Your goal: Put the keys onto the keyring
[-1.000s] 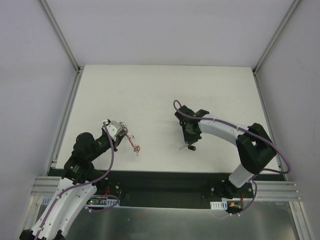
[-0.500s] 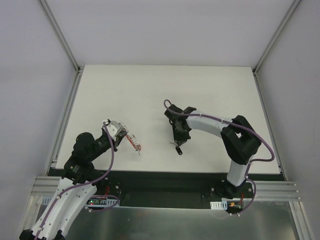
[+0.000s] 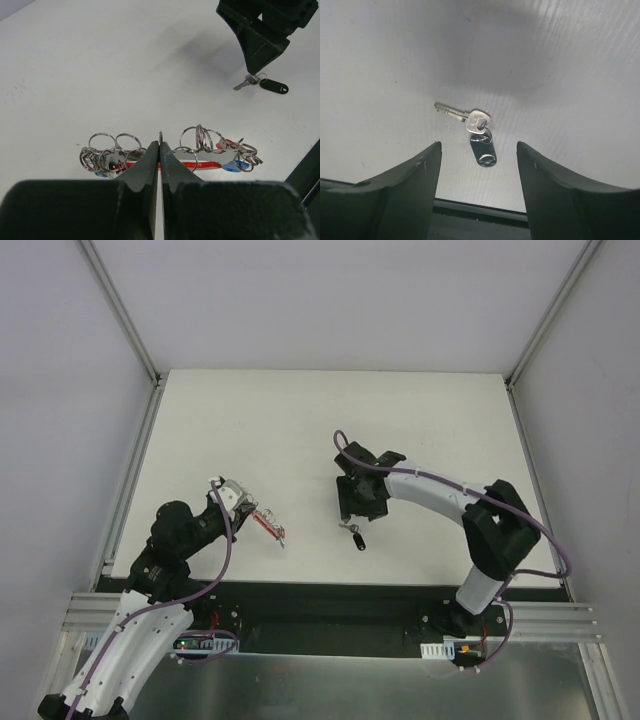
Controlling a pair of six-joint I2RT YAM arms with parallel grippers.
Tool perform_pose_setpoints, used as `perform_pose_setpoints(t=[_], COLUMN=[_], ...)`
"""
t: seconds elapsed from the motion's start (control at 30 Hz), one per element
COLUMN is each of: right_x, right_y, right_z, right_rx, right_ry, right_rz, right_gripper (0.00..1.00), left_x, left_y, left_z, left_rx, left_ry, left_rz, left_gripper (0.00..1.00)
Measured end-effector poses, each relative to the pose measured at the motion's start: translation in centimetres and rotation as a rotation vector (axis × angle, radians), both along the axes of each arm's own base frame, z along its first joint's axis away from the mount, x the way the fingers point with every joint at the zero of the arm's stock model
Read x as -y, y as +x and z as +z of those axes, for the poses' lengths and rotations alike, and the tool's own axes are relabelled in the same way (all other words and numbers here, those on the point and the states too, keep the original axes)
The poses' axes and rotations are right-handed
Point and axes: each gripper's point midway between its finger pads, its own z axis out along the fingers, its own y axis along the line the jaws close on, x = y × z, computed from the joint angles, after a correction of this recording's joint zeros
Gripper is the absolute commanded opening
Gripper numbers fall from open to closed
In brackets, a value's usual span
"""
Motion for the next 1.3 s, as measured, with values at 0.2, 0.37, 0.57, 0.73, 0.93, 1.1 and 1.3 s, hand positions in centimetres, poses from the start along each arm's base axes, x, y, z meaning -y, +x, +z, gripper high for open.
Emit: perform_pose_setpoints(t=[0.2,0.37,0.57,0.73,0.93,1.1,1.3], right_x=[0.4,1.9,0.9,-0.4,-3.2,-8.5,-10.3], right_y=[-2.0,-5.1,-5.3,-5.6,-5.7,-3.8,-1.6], right_z=[0.8,-2.0,-2.3,-2.5,-2.3,-1.1,1.5], right_rx=[0.005,-0.096,-0.103,-0.12,-0.144,-0.098,0.005], right_ry=[0.082,0.079,0.127,0.13,0.158,0.286,0.365], right_rz=[0.079,0.112,0.143,0.184,0.241,0.308,0.398], right_gripper=[0.65,0.65,0.64,0.64,0.65,0.65,0.6], left_x=[0.0,0.0,0.1,0.3,0.3,0.2,0.2], left_y=[0.0,0.0,0.0,-0.2,-0.2,-0.3,-0.4], left_z=[-0.1,-0.1,-0.1,-0.1,0.1,0.3,0.5], left_rx=[-0.005,-0.005,-0.006,-0.008,-0.001,0.007,0.016], left_ry=[0.002,0.001,0.0,-0.005,-0.009,-0.012,-0.015], left_rz=[0.0,-0.001,-0.003,-0.016,-0.017,-0.016,-0.017], left_gripper=[0.0,0.0,0.0,0.0,0.0,0.0,0.0])
